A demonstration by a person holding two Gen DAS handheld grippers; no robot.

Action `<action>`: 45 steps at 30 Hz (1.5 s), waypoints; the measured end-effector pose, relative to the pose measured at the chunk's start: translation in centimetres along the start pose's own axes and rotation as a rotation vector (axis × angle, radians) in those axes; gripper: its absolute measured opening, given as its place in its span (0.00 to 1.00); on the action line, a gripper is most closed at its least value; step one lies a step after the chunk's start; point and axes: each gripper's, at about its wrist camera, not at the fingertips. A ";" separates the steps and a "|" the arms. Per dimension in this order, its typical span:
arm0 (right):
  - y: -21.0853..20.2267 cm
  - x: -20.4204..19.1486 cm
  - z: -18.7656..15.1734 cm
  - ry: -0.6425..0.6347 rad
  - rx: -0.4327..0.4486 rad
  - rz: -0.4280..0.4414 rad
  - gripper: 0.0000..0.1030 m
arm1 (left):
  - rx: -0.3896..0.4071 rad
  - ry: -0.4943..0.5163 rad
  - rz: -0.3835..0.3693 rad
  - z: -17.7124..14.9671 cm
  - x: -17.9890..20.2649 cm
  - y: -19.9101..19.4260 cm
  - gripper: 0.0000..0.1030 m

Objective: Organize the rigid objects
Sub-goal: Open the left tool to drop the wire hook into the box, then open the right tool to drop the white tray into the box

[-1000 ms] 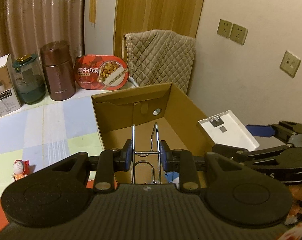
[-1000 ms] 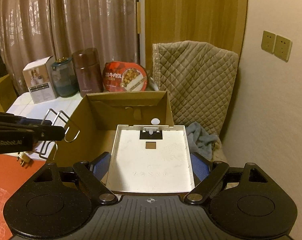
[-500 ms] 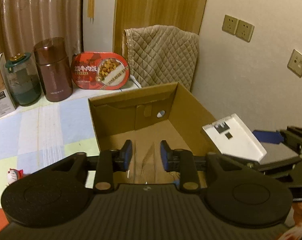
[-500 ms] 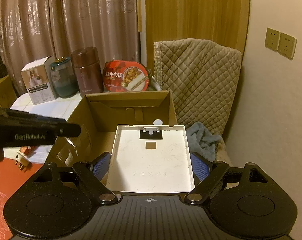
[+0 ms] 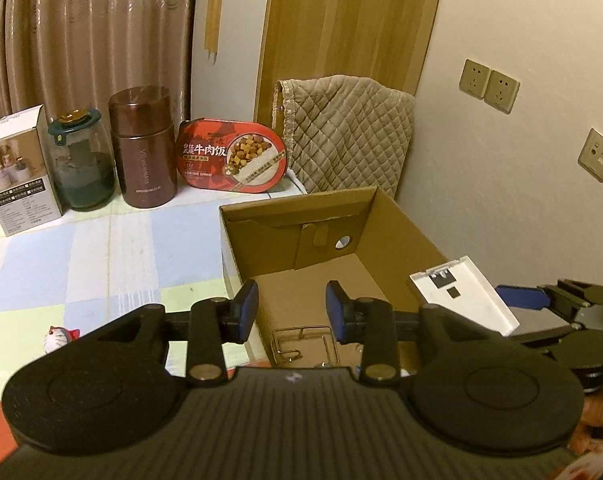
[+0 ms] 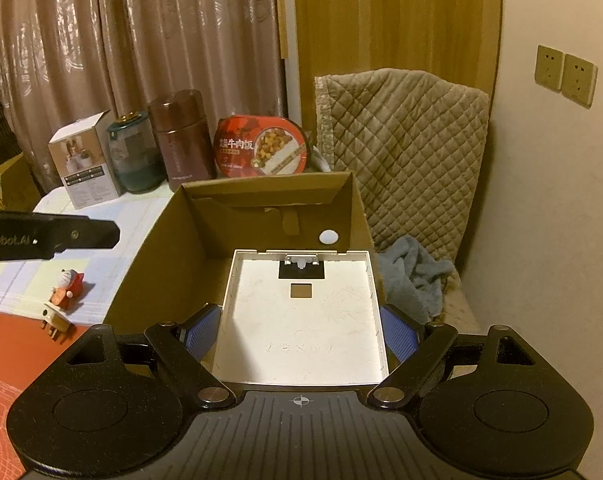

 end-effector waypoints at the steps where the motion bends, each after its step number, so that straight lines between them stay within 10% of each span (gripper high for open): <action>1: 0.1 -0.1 0.1 -0.001 -0.002 0.002 0.80 | 0.000 0.003 0.002 -0.1 0.0 -0.1 0.30; 27: 2.3 -1.0 0.4 0.016 -0.047 0.017 0.80 | -0.013 -0.015 0.017 -1.3 -1.3 -0.9 0.31; 34: 2.9 -0.9 0.7 0.038 -0.034 0.023 0.80 | 0.008 -0.026 0.032 -1.4 -2.4 -1.7 0.67; 45: -0.7 -0.6 0.5 0.112 0.005 0.017 0.81 | 0.051 -0.078 0.070 -2.8 -4.7 -5.6 0.77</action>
Point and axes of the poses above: each gripper's, at about its wrist camera, not at the fingertips, and y roughly the way its jaws point, x to its right, z to its top, and after that the axes turned 14 degrees about -y, right-handed
